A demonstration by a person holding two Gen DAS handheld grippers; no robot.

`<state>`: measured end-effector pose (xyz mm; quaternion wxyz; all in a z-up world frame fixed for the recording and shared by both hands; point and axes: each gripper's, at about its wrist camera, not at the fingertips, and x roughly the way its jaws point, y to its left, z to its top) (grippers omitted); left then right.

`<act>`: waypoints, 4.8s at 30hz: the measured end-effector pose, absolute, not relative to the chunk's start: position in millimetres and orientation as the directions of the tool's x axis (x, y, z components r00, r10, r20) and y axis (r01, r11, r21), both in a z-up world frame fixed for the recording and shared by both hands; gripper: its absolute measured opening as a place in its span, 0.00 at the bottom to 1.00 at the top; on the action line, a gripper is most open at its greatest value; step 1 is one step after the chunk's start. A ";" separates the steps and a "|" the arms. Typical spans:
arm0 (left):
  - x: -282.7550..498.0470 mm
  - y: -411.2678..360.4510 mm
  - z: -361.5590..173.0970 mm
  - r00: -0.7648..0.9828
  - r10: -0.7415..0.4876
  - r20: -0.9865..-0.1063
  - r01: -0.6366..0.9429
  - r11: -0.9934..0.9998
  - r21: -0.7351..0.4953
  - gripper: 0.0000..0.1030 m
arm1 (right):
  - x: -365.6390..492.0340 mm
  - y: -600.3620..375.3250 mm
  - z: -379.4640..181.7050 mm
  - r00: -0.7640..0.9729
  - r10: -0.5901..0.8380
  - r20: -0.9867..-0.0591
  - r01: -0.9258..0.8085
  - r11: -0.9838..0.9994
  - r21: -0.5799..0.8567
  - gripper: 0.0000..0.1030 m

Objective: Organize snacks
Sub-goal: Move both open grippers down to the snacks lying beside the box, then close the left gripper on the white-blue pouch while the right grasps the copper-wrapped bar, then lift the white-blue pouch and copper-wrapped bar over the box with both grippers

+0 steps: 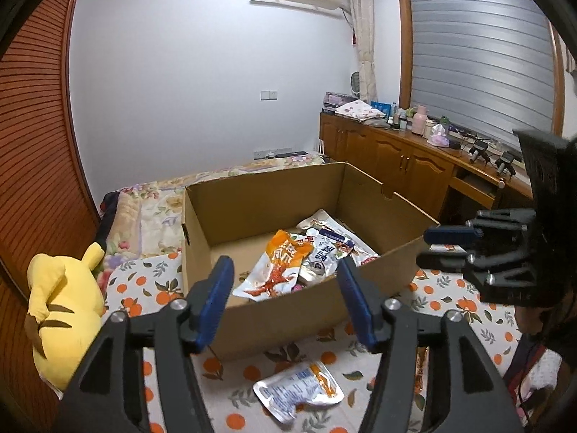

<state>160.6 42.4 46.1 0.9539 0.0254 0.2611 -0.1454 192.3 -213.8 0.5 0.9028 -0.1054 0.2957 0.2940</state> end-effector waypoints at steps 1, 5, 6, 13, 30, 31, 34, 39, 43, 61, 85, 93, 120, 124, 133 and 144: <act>157.0 42.2 45.2 0.823 -0.265 -0.503 0.290 0.957 -0.030 0.64 | 188.4 -215.2 -3.5 0.648 0.471 -0.599 -0.595 0.804 -0.012 0.35; 148.4 41.6 39.0 0.828 -0.254 -0.499 0.274 0.961 -0.034 0.72 | 175.3 -219.9 -21.7 0.626 0.477 -0.617 -0.603 0.798 0.005 0.42; 146.9 42.0 35.1 0.826 -0.254 -0.504 0.272 0.962 -0.039 0.72 | 172.3 -220.0 -28.2 0.621 0.473 -0.625 -0.603 0.798 0.005 0.43; 136.6 44.8 -6.0 0.795 -0.242 -0.556 0.253 0.966 -0.060 0.72 | 154.9 -230.4 -69.0 0.582 0.462 -0.669 -0.584 0.810 0.050 0.44; 133.9 51.6 -67.1 0.743 -0.193 -0.641 0.195 0.978 -0.069 0.72 | 148.9 -224.6 -114.3 0.540 0.425 -0.727 -0.553 0.830 0.074 0.45; 134.3 51.6 -68.7 0.741 -0.194 -0.643 0.194 0.978 -0.071 0.72 | 148.8 -224.4 -116.1 0.537 0.422 -0.731 -0.552 0.831 0.074 0.45; 135.9 50.9 -72.6 0.735 -0.196 -0.650 0.194 0.978 -0.075 0.72 | 146.6 -223.4 -121.1 0.536 0.414 -0.735 -0.551 0.832 0.066 0.48; 138.7 48.7 -77.3 0.721 -0.197 -0.665 0.194 0.978 -0.079 0.72 | 139.5 -222.9 -128.7 0.536 0.406 -0.740 -0.556 0.829 0.053 0.49; 140.2 49.7 -78.9 0.716 -0.198 -0.669 0.193 0.978 -0.083 0.72 | 133.1 -221.4 -131.4 0.567 0.389 -0.726 -0.555 0.832 0.013 0.49; 164.3 37.8 -102.4 0.607 -0.187 -0.772 0.187 0.978 -0.090 0.74 | 131.3 -217.6 -132.8 0.592 0.373 -0.714 -0.563 0.826 -0.035 0.41; 149.1 28.8 -88.0 0.655 -0.283 -0.701 0.265 0.954 -0.137 0.32 | 130.0 -217.7 -132.2 0.595 0.373 -0.712 -0.563 0.826 -0.038 0.41; 134.5 16.5 -73.0 0.687 -0.297 -0.663 0.300 0.947 -0.114 0.17 | 129.6 -217.1 -132.1 0.597 0.372 -0.711 -0.562 0.826 -0.040 0.40; 116.1 13.9 -4.0 0.771 -0.363 -0.523 0.351 0.928 -0.127 0.17 | 131.4 -226.6 -81.4 0.657 0.419 -0.627 -0.557 0.830 -0.029 0.35; 116.4 12.3 10.3 0.782 -0.370 -0.502 0.362 0.925 -0.117 0.17 | 133.6 -230.1 -71.3 0.672 0.421 -0.610 -0.552 0.833 -0.032 0.35; 124.2 11.2 37.2 0.808 -0.363 -0.464 0.367 0.926 -0.086 0.17 | 140.8 -236.2 -46.2 0.698 0.434 -0.569 -0.547 0.837 -0.032 0.35; 147.5 13.4 57.7 0.834 -0.327 -0.444 0.340 0.939 -0.051 0.17 | 155.3 -228.6 -5.9 0.735 0.451 -0.507 -0.551 0.832 -0.058 0.35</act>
